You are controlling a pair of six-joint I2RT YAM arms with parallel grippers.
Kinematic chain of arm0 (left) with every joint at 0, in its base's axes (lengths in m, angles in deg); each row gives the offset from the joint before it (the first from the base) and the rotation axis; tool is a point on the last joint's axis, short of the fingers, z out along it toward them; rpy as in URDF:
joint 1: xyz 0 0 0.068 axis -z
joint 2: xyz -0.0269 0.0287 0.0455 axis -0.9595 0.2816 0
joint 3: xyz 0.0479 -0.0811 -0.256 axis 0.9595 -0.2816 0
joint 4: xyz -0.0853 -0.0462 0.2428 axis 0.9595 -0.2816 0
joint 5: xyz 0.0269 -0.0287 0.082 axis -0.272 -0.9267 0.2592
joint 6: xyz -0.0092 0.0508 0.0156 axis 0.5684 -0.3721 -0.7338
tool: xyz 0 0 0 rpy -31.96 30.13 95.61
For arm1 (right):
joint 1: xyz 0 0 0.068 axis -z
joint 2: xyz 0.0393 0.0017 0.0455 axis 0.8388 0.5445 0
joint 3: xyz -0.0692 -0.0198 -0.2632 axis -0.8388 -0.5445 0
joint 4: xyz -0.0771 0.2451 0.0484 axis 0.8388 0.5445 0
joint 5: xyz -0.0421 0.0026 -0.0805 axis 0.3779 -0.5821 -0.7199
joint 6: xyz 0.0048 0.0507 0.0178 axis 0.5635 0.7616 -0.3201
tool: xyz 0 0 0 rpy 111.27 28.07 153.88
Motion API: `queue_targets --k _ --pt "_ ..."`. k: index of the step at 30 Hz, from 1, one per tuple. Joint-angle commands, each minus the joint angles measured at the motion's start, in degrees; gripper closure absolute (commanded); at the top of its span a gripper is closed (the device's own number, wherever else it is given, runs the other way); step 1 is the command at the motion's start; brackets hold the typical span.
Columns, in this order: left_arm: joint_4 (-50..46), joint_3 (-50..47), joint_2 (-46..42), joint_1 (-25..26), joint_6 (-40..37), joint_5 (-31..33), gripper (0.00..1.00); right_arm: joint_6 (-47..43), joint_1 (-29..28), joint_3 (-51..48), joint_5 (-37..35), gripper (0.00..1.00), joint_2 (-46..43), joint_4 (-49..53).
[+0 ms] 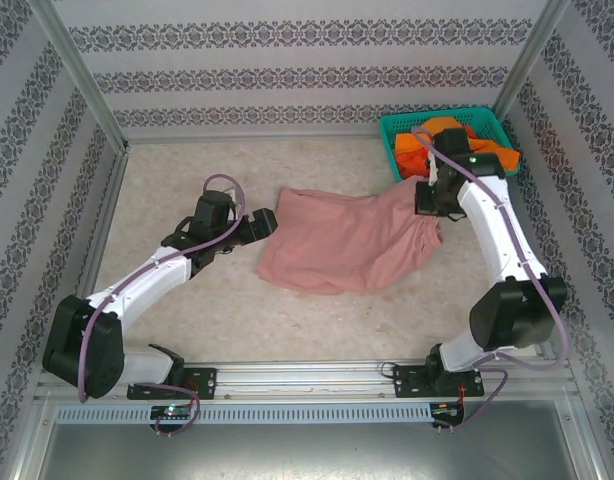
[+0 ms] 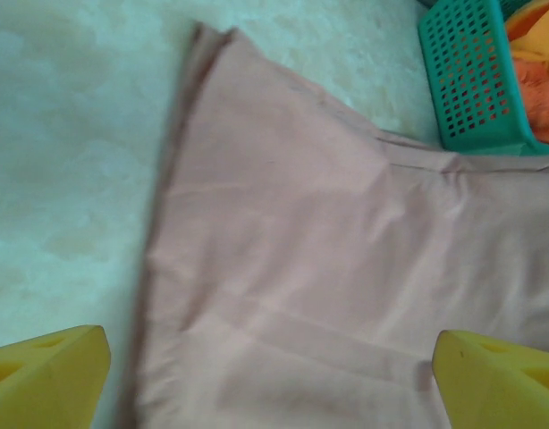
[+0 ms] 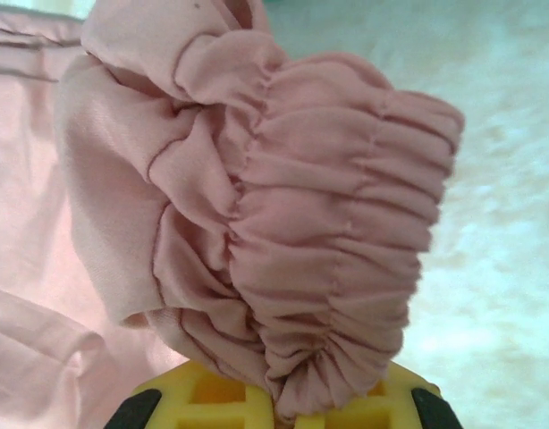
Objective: Fold and stack the shorts
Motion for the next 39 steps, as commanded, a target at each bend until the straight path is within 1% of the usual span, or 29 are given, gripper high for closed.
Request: queue_targets --k 1,4,8,11,13,14,16,17,18,20,21,22,24,26,28,31,33,35,39 --pt "-1.3 -1.2 -2.2 -0.8 -1.5 0.5 0.06 -2.6 -1.3 8.6 -8.2 1.00 4.1 10.1" --pt "-0.7 -2.2 -2.4 -0.9 -1.3 0.4 0.06 -0.2 -6.6 16.7 -11.2 1.00 8.3 13.5" --pt "0.5 -3.4 -2.0 -1.1 -0.5 -0.2 0.06 5.4 -15.5 27.1 -13.7 1.00 16.9 19.1" --pt "1.5 -4.3 -1.7 -1.2 0.0 -0.5 0.06 10.1 -22.6 35.6 -12.8 0.99 24.2 21.8" --pt "2.0 -4.8 -1.3 -1.4 0.3 -0.6 0.05 12.5 -26.9 39.8 -9.6 0.94 28.7 21.8" --pt "2.3 -5.1 -1.4 -1.5 0.5 -0.6 0.06 13.6 -28.8 41.5 -5.5 0.87 30.9 20.2" --pt "2.8 -5.6 -1.7 -1.8 1.0 -0.5 0.06 14.9 -30.7 42.2 3.7 0.61 33.5 16.0" --pt "3.3 -5.9 -2.1 -2.1 1.4 -0.6 0.05 15.9 -31.1 42.4 8.8 0.46 34.3 13.6" --pt "3.8 -6.3 -2.7 -2.4 1.9 -0.7 0.05 16.8 -31.2 42.3 13.7 0.40 34.6 11.2" --pt "4.6 -6.7 -4.2 -3.1 2.8 -1.3 0.04 18.8 -30.3 39.8 20.6 0.35 32.4 5.9" --pt "4.9 -6.9 -5.0 -3.4 3.4 -1.8 0.04 20.6 -29.5 36.2 23.4 0.31 29.5 1.5" --pt "5.2 -7.1 -5.7 -3.6 3.7 -2.0 0.02 22.9 -28.5 31.8 25.5 0.28 26.5 -3.4" --pt "5.9 -7.0 -7.3 -3.8 4.8 -3.0 0.00 28.7 -25.8 19.8 29.1 0.19 18.4 -16.0" --pt "7.7 -6.7 -7.9 -3.8 6.3 -4.9 0.00 33.1 -23.1 8.9 32.1 0.12 12.6 -26.3" --pt "9.8 -6.1 -7.2 -3.7 8.4 -7.6 0.00 34.7 -20.7 2.8 32.2 0.09 10.0 -30.4" --pt "14.6 -5.5 -4.6 -2.4 11.8 -11.4 0.04 34.3 -18.2 -0.4 34.6 0.08 11.3 -32.6" --pt "13.6 -4.0 -2.1 -1.0 11.1 -11.4 0.09 35.0 -17.5 -0.1 36.9 0.08 14.2 -34.6" --pt "11.9 -3.2 0.1 -0.4 11.2 -11.0 0.13 35.1 -17.9 1.9 37.5 0.08 17.6 -35.1" --pt "14.9 -4.1 4.1 0.5 12.2 -11.8 0.20 38.2 -19.2 5.1 40.0 0.08 24.7 -38.5"
